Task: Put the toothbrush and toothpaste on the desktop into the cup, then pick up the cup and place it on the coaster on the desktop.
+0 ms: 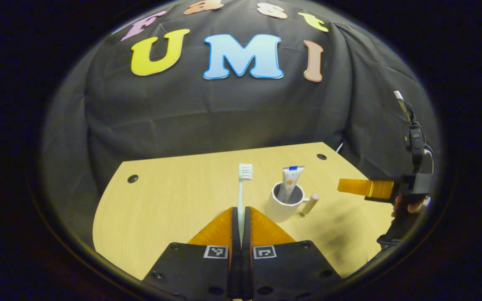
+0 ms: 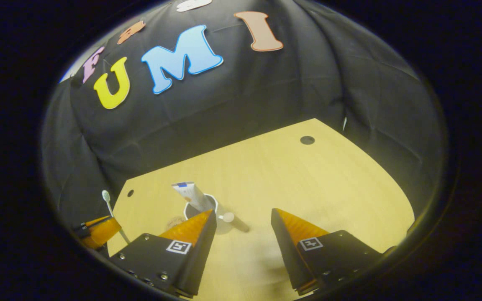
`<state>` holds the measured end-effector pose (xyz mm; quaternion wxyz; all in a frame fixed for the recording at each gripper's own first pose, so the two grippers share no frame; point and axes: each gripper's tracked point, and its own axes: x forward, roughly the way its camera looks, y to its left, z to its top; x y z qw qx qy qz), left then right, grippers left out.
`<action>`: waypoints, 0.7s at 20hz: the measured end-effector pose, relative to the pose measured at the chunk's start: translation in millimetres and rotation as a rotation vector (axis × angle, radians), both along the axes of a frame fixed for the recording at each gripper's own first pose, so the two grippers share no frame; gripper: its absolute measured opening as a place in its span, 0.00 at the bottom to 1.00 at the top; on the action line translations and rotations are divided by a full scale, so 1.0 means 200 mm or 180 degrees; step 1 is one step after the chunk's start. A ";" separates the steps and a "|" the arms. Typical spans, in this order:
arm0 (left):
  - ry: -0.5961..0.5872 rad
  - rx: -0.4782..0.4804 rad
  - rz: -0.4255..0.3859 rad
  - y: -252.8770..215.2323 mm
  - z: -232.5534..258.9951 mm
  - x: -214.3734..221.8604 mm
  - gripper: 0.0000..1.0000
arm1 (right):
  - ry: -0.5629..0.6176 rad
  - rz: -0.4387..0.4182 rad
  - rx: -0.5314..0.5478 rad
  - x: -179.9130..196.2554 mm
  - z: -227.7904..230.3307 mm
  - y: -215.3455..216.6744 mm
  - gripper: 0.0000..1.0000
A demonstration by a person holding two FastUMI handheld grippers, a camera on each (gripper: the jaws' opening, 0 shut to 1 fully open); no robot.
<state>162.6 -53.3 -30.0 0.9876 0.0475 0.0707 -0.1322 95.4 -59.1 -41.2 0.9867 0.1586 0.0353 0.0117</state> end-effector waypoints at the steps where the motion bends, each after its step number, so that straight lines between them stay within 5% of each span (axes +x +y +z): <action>1: -0.0061 0.0023 -0.0074 -0.05 0.04 0.02 0.07 | 0.0014 -0.0045 0.0011 -0.02 -0.01 -0.03 0.78; 14: -0.0571 0.0179 -0.0954 -0.66 0.23 0.22 0.07 | 0.0289 -0.0424 0.0348 -0.17 -0.17 -0.32 0.78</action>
